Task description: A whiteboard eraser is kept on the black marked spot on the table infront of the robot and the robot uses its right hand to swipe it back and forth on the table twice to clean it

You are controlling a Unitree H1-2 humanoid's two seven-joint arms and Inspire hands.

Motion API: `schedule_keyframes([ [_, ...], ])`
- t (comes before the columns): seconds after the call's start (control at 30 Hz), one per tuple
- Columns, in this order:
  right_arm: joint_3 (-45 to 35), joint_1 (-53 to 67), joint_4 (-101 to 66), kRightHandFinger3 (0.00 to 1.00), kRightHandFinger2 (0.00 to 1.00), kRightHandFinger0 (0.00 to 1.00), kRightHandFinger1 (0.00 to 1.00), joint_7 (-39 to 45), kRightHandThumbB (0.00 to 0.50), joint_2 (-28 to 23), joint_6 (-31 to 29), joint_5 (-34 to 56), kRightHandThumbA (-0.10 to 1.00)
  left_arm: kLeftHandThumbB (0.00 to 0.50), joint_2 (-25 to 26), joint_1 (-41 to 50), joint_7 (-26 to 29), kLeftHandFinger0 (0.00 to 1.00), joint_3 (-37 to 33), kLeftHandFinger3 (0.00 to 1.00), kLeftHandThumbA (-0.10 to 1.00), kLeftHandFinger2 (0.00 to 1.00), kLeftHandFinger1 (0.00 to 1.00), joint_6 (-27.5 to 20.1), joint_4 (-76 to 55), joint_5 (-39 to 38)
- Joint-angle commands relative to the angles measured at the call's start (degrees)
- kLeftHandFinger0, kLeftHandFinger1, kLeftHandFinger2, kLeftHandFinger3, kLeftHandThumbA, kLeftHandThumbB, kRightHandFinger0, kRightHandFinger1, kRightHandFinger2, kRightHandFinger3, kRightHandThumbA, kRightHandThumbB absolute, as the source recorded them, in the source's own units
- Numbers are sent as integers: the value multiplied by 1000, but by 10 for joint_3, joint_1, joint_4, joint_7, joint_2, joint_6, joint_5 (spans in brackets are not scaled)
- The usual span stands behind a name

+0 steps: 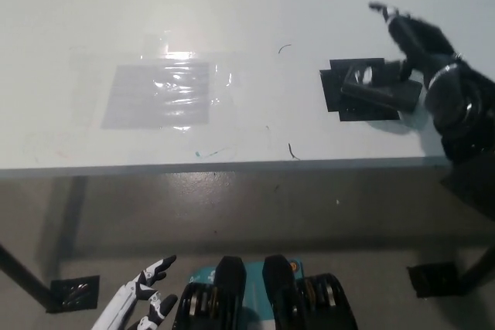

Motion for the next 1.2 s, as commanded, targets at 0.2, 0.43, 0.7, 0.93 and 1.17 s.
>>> schedule_keyframes([
  [0.2,-209,4,-353,1000,1000,1000,1000,61,487,-14,27,234,1000,430,10,-1,-7,1000,-1,1000,817,1000,1000,-4,-16,-4],
  [0.43,-302,150,-697,1000,1000,1000,1000,-110,344,72,-137,348,851,442,10,-17,-10,1000,-2,1000,829,1000,1000,1,-12,-7],
  [0.7,-80,523,-704,1000,1000,1000,1000,-211,106,216,-512,163,1000,432,-8,-14,-2,1000,-3,1000,826,1000,1000,-19,7,-18],
  [0.93,-35,639,-598,1000,1000,1000,1000,-238,203,175,-512,113,1000,419,-15,-2,6,1000,4,1000,833,1000,1000,-36,16,-22],
  [1.17,-114,639,-369,1000,1000,1000,1000,-110,208,194,-439,243,1000,404,-14,-8,6,1000,8,1000,832,1000,1000,-37,22,-26],
])
